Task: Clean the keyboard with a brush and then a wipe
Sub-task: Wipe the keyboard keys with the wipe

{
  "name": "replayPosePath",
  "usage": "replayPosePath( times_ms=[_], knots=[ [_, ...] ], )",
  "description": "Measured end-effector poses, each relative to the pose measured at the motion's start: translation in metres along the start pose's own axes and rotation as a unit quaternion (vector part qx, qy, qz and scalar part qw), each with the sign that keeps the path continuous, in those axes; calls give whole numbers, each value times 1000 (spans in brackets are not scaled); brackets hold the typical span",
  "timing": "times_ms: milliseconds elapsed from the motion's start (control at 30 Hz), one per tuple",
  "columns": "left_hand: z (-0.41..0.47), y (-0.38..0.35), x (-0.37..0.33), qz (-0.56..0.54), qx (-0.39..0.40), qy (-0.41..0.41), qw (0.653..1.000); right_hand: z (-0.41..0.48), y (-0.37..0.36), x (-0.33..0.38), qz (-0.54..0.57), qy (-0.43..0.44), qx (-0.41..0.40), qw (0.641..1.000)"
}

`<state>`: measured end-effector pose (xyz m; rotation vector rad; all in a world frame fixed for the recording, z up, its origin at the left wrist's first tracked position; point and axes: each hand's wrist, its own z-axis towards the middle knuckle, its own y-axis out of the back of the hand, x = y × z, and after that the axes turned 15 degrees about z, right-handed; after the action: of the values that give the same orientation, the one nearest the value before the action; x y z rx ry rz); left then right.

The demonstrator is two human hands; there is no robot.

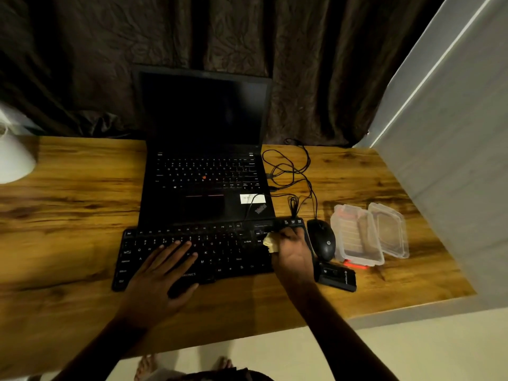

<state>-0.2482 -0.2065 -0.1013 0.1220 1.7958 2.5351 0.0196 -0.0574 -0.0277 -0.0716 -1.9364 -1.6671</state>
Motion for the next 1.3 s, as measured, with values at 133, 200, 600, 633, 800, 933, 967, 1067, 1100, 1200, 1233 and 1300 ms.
replayPosePath(
  times_ms=[133, 200, 600, 633, 800, 933, 967, 1067, 1100, 1200, 1233, 1300],
  knots=[
    [0, -1, 0, -2, -1, -3, 1000, -1, -2, 5, 21, 5, -15, 1000],
    [-1, -2, 0, -2, -3, -1, 1000, -5, -9, 14, 39, 40, -15, 998],
    [-1, -3, 1, -3, 8, 6, 1000, -1, -16, 13, 24, 20, -62, 998],
    [-2, -3, 1, -3, 8, 6, 1000, -1, -22, 16, 27, 33, -51, 998],
    [-1, -1, 0, 3, 16, 5, 1000, 3, -16, 14, -26, 100, -18, 994],
    [0, 3, -1, 5, 11, 7, 1000, 9, -7, 0, -33, 23, -39, 998],
    [1, 3, -1, 5, 9, 7, 1000, 8, -9, 4, -26, 18, -39, 999],
    [1, 3, -1, 5, 8, 3, 1000, 5, -18, 17, -14, 46, -35, 998],
    [0, 2, -1, 5, 10, 2, 1000, 4, -17, 20, -16, 59, -25, 998],
    [0, 1, 1, 4, 13, 1, 1000, 8, -8, 9, -34, 68, -2, 997],
    [0, 1, 1, 6, 13, -1, 1000, 10, -3, 2, -47, 64, -8, 997],
    [0, 1, 1, 8, 18, -4, 1000, 14, 7, -8, -61, 36, -16, 997]
  ],
)
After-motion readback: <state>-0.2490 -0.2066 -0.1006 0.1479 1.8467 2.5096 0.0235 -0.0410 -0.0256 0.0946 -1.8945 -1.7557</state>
